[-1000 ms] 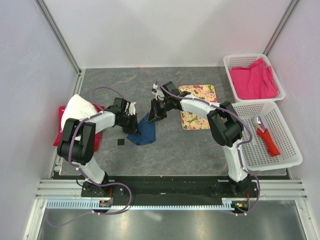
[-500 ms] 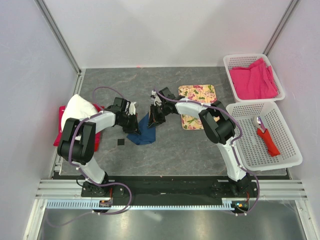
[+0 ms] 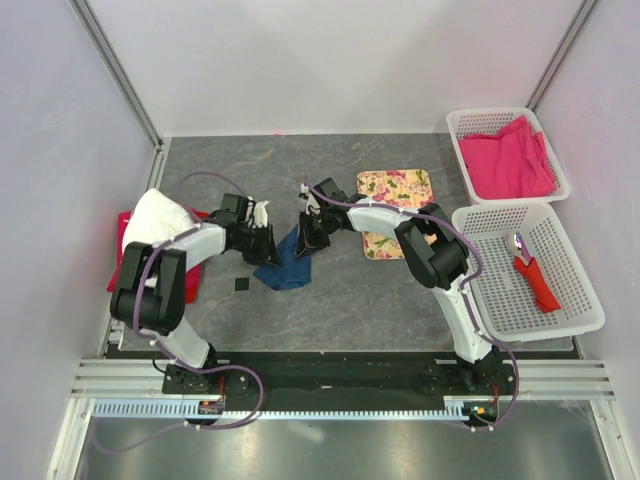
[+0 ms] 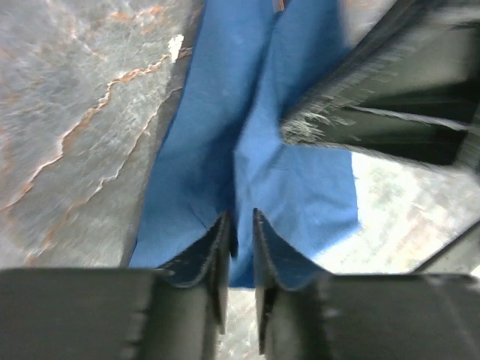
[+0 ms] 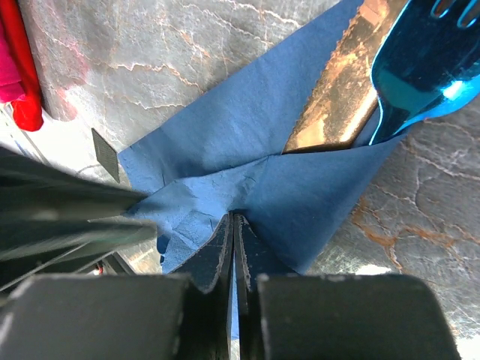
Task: Place the utensils on the paper napkin and roll it up
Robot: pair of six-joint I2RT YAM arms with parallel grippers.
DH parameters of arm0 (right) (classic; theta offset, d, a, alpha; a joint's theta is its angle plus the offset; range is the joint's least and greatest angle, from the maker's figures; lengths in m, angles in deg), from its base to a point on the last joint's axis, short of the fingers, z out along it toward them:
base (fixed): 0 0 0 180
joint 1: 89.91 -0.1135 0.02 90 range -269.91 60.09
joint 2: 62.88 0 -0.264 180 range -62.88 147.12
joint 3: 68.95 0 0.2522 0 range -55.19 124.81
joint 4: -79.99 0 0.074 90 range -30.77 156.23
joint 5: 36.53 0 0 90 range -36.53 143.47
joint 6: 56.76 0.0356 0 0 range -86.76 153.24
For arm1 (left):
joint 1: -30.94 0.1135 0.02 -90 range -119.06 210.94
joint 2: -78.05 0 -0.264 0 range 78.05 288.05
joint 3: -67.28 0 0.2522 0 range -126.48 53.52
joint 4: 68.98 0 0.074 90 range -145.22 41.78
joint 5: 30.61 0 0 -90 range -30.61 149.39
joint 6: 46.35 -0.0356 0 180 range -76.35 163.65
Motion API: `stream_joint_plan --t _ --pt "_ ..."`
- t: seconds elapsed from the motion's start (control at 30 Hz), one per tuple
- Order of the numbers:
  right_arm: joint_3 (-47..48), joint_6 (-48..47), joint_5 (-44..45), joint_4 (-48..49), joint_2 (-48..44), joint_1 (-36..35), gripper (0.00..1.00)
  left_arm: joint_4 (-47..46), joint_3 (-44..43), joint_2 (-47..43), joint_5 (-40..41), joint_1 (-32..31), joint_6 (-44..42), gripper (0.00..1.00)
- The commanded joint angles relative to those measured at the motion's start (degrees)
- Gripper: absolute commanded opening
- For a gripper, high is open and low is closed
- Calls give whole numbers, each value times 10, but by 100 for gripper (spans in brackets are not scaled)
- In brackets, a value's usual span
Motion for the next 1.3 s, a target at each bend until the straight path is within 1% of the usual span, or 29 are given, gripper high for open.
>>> stream_joint_plan --t 0.0,0.07,0.17,0.2,0.3,0.43,0.6,0.87,1.1,1.27 --pt "-19 -23 67 -33 24 -5 5 -46 14 -110 -78 15 -36 32" --pt "-21 -20 67 -32 24 -4 5 -46 13 -131 -92 7 -36 32" --pt "-23 -13 61 -31 26 -5 5 -38 15 -123 -100 -15 -12 29" --pt "-22 -12 60 -30 25 -5 5 -38 18 -109 -102 -22 -2 26" --pt "-23 -11 55 -30 25 -5 5 -47 23 -72 -107 -42 34 21" --pt "-28 -11 55 -30 20 -3 5 -65 17 -29 -108 -47 57 18" --pt "-29 -5 47 -30 20 -3 5 -69 -1 14 -86 -50 57 15" --pt "-15 4 27 -30 13 -1 7 -39 -16 81 -49 -50 58 10" --pt "-10 9 0 -30 -35 1 16 -30 -15 90 -33 -50 56 8" --pt "-21 1 -6 -30 -58 2 18 -24 -16 88 -31 -50 45 7"
